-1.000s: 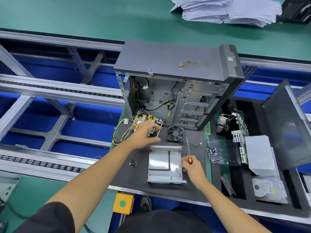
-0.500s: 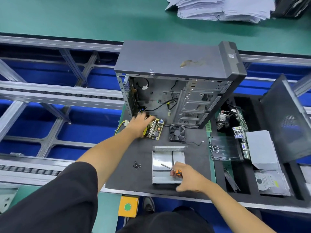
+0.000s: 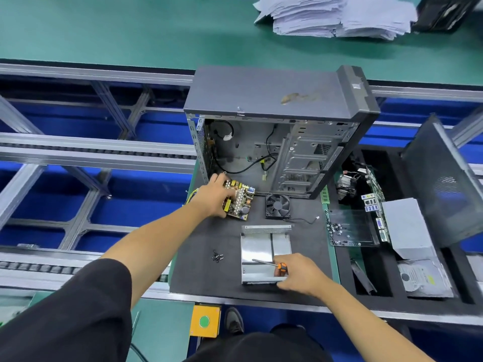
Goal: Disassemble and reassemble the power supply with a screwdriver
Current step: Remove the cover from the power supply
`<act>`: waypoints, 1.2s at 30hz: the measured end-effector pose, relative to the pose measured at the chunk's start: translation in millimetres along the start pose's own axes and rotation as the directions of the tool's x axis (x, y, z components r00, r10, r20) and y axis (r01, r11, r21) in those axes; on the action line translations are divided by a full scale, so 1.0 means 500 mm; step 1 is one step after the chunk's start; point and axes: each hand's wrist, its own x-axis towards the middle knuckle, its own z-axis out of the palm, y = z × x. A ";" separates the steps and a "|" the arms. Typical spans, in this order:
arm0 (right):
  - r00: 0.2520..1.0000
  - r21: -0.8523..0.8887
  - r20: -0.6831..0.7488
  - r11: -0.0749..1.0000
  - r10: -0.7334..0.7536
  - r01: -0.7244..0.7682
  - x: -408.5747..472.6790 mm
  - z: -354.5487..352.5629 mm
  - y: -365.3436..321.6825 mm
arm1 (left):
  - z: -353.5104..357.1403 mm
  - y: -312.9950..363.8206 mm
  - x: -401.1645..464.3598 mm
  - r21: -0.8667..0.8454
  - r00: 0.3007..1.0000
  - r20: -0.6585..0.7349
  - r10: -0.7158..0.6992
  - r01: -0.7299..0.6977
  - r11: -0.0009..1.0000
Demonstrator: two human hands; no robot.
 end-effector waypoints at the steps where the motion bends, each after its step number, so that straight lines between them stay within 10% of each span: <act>1: 1.000 -0.008 -0.003 1.000 -0.003 0.003 0.000 0.001 0.001 | 0.002 -0.002 -0.007 -0.022 1.000 -0.027 -0.005 0.005 1.000; 26: 0.998 -0.106 -0.052 0.994 -0.047 0.041 0.001 -0.008 -0.005 | -0.005 -0.066 -0.158 -0.220 0.930 -0.341 0.135 -0.219 0.951; 36: 0.937 0.097 -0.319 0.978 -0.144 0.183 -0.004 -0.024 -0.026 | -0.046 -0.127 -0.228 -0.337 0.900 -0.405 0.160 -0.310 0.889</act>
